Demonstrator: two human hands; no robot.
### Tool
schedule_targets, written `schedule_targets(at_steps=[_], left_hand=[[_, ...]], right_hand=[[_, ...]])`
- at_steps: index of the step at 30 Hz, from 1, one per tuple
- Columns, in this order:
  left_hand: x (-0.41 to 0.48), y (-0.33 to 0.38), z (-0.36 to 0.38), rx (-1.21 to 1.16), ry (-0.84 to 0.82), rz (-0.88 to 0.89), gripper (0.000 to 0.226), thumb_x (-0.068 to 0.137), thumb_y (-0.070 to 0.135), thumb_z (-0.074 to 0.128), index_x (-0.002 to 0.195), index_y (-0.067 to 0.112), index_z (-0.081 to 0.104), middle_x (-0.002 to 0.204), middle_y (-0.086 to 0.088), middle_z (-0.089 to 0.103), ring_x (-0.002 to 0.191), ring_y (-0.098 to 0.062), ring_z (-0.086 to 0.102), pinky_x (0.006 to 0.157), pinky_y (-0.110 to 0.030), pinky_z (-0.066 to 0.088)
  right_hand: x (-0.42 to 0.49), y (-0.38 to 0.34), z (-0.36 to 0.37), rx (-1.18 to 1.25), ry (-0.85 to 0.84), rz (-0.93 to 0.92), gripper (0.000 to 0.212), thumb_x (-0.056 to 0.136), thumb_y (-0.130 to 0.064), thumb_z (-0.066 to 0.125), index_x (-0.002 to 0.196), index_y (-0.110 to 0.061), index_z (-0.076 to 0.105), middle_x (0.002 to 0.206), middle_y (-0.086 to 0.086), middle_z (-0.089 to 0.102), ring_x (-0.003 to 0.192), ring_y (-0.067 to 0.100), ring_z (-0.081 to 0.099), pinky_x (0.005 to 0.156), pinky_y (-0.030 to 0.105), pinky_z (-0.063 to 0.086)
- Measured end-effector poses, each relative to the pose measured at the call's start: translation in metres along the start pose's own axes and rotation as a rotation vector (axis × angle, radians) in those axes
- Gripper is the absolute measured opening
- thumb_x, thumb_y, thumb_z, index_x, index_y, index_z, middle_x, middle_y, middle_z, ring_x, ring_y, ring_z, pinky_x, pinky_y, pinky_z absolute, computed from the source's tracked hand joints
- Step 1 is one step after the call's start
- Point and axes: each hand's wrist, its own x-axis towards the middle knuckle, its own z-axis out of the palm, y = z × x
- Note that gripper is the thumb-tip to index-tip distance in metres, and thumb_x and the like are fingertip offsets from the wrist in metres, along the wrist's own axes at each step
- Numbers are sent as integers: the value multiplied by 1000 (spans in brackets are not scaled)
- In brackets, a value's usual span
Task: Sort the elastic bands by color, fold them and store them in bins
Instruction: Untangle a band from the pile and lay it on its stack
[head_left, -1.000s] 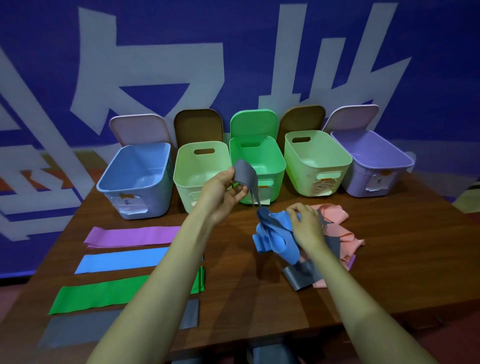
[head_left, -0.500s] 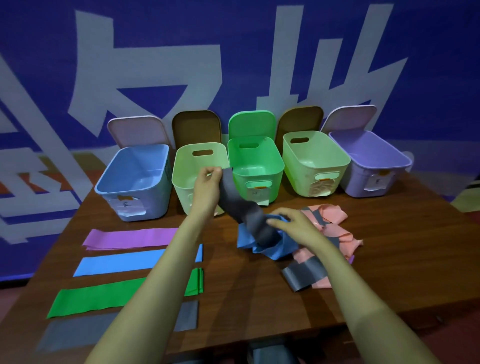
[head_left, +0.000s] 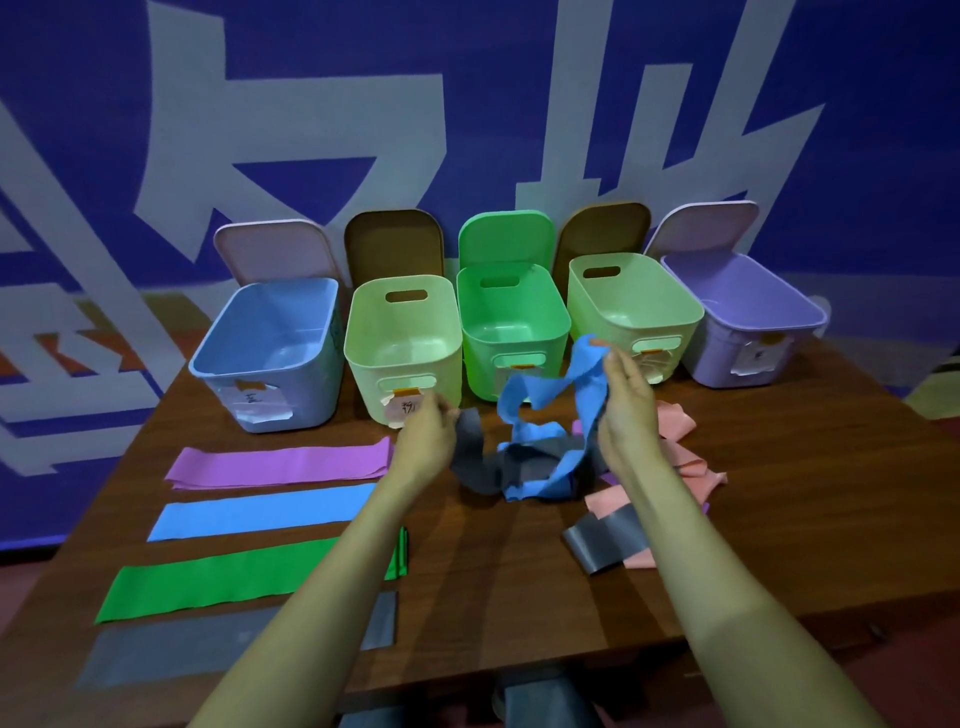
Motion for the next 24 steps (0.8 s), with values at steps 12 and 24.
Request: schedule_targets(at_steps=[12,24], left_hand=[[-13,66,-44,-1122,-37,-110,9,100,15,41,101,9,48,88,-3,58,75,-12,59,53,-20,53],[3,14,-75,-677,374,-49,28,98,15,45,126,10,51,114,-10,60,103,-18,60,79,-32,56]], right_hand=[[-20,33,-12,-905,-650,-30,59,84,-12,63,136,-28,41,148,-3,31,140,18,23,114,38,23],[-12,9,10,-601,-397,-149,22,82,-12,68,89,-12,47,85,12,57,79,19,53,66,29,42]])
